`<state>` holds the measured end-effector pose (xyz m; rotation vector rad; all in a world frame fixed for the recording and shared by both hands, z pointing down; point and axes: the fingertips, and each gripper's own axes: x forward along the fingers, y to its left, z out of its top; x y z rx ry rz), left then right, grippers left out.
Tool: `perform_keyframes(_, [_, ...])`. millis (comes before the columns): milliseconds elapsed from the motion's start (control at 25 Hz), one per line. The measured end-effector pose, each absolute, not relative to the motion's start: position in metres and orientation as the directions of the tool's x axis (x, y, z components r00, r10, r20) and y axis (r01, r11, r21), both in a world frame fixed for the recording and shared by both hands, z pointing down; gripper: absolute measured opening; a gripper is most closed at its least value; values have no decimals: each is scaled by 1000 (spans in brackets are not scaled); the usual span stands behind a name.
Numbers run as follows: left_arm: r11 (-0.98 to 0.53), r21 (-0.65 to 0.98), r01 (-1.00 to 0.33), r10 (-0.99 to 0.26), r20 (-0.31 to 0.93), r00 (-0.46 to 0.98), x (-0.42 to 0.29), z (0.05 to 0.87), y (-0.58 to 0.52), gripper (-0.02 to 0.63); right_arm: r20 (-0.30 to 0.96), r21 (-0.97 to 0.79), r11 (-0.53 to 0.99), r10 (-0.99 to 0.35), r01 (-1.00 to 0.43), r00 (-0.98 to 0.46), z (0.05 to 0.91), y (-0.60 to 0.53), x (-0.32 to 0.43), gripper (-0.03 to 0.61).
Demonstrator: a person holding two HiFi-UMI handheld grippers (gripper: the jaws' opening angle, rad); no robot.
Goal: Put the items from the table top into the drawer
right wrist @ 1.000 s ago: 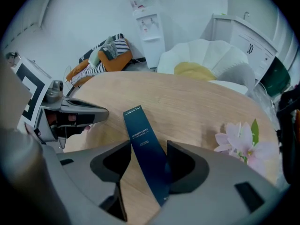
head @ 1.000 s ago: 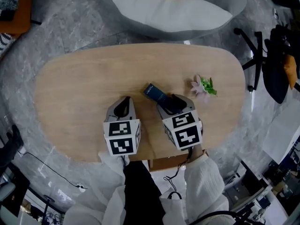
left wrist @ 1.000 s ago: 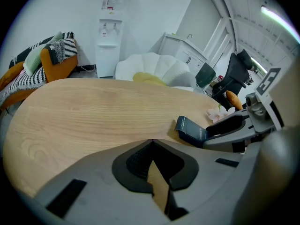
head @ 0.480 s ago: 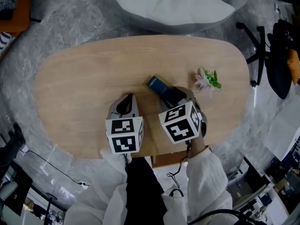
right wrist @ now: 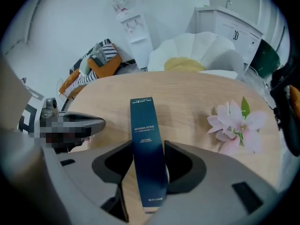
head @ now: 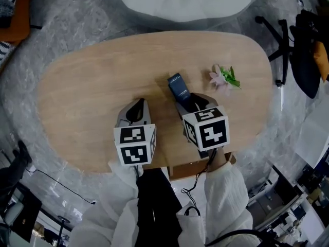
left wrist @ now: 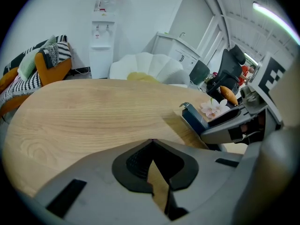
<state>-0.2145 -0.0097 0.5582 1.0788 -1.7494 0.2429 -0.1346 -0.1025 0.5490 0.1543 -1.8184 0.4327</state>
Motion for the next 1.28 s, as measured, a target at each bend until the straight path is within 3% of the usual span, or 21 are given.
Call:
perform_keyframes(360, [486, 306, -819, -573, 819, -34, -166, 544, -23, -5, 941, -207, 869, 50, -450, -335, 529, -103, -75, 258])
perform_keyframes(680, [293, 312, -904, -584, 807, 88, -62, 527, -39, -6, 943, -184, 747, -50, -639, -330, 510, -94, 47, 256])
perform_keyframes(1040, [65, 335, -940, -566, 788, 242, 63, 519, -53, -6, 943, -187, 524, -141, -831, -301, 502, -71, 177, 252])
perform_keyframes(1280, [-51, 318, -947, -512, 805, 298, 108, 524, -38, -6, 937, -224, 297, -196, -928, -290, 510, -52, 234, 245])
